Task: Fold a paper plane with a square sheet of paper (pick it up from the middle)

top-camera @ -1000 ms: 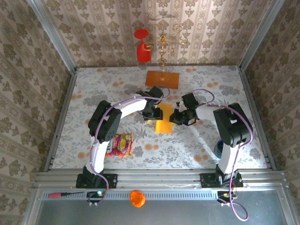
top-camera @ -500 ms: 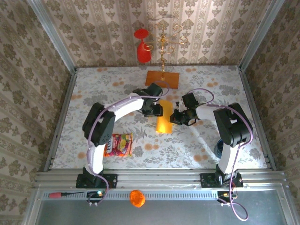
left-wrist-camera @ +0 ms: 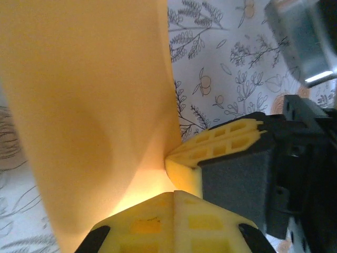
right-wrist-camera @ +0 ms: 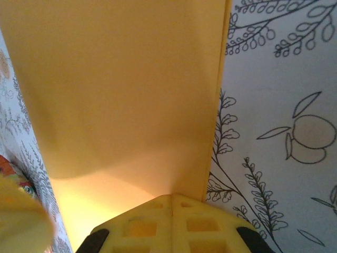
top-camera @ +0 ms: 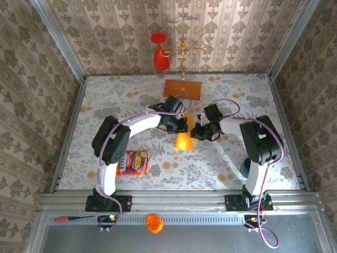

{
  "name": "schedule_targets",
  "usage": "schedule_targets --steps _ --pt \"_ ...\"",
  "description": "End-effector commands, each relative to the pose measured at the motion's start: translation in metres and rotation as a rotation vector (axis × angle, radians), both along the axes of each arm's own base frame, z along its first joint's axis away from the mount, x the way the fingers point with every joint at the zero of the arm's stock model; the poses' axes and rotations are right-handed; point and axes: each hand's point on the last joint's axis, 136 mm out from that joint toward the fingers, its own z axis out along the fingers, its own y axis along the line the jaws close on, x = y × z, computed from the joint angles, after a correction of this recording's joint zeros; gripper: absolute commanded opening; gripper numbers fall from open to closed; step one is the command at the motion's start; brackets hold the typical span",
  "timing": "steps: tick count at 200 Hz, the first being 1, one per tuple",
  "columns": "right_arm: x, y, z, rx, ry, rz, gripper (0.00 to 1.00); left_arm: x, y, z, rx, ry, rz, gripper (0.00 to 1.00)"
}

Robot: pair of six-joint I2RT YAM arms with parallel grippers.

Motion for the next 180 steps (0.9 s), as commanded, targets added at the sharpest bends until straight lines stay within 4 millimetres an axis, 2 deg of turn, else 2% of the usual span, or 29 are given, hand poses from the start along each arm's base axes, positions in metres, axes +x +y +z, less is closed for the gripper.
schedule_targets --steps 1,31,53,110,127,160,180 --pt "-0.044 -0.044 -0.058 -0.244 0.198 -0.035 0.02 -0.004 -0.014 -0.003 -0.062 0.036 -0.03 0.0" --pt "-0.044 -0.045 -0.06 -0.252 0.203 -0.037 0.01 -0.006 -0.013 -0.02 -0.048 0.063 -0.045 0.0" --pt "-0.045 -0.049 -0.062 -0.271 0.209 -0.039 0.02 -0.004 -0.003 -0.034 -0.027 0.085 -0.032 0.0" --pt "-0.055 -0.063 -0.072 -0.358 0.255 -0.04 0.02 0.005 0.038 -0.056 0.012 0.115 0.013 0.0" --pt "-0.053 -0.063 -0.071 -0.364 0.246 -0.041 0.02 0.007 0.057 -0.062 0.043 0.142 0.047 0.0" --pt "-0.052 -0.066 -0.069 -0.378 0.241 -0.042 0.02 0.018 0.094 -0.051 0.069 0.109 0.121 0.0" --pt "-0.051 -0.065 -0.068 -0.379 0.238 -0.041 0.02 0.025 0.107 -0.04 0.07 0.089 0.146 0.0"
